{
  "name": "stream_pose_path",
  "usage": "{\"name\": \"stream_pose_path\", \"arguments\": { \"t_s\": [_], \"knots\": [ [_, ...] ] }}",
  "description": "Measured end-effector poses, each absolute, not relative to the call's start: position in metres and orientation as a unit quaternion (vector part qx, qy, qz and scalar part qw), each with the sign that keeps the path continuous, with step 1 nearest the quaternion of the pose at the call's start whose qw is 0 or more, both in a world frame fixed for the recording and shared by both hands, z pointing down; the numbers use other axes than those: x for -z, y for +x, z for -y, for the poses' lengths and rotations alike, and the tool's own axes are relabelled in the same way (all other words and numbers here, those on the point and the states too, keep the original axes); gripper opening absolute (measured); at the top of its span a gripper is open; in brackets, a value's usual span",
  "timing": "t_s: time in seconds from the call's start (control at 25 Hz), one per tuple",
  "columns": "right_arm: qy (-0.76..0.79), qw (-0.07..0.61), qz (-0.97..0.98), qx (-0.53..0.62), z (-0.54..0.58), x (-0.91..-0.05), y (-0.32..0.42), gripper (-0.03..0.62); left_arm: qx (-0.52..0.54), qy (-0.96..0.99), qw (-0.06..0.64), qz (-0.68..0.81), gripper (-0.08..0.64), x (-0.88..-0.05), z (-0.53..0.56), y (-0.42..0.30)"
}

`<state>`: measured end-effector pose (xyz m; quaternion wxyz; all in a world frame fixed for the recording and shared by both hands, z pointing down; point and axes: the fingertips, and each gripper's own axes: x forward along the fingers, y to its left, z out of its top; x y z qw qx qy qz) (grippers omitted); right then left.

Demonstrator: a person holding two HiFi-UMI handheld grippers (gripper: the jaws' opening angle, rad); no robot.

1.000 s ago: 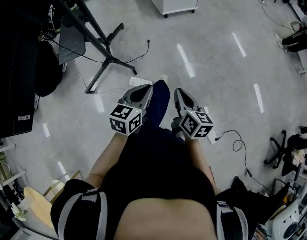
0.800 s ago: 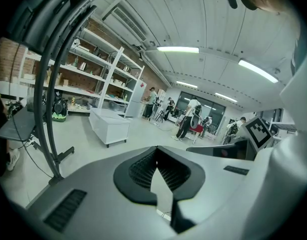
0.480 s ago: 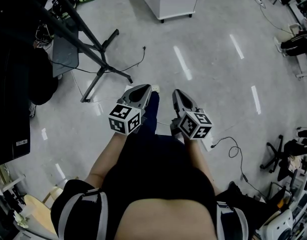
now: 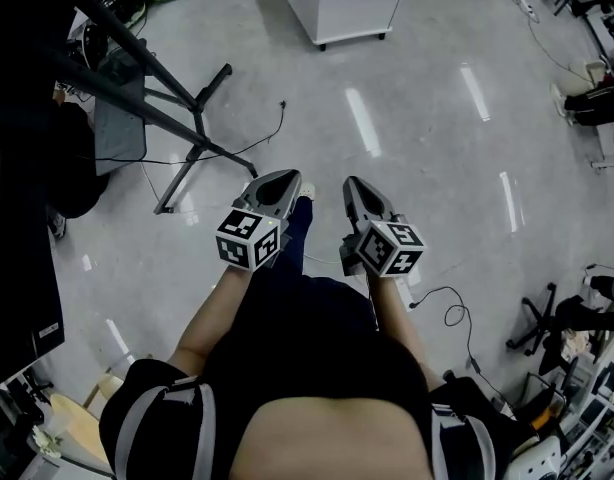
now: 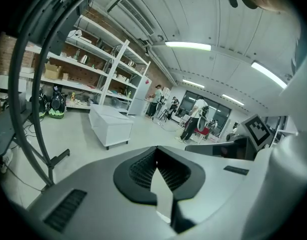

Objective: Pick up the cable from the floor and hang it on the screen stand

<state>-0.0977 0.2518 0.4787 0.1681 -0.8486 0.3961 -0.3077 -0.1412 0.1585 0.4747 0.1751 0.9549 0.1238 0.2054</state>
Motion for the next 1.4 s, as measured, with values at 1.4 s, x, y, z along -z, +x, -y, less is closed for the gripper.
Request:
{"name": "stream_pose_path", "arguments": {
  "t_s": [1.4],
  "knots": [
    [-0.826,0.145,-0.445,0.315,-0.14,-0.476,0.126,0.026,-0.211,0.958,0.18,-0.065,0.008,-0.482,-0.031,0.056]
  ]
}}
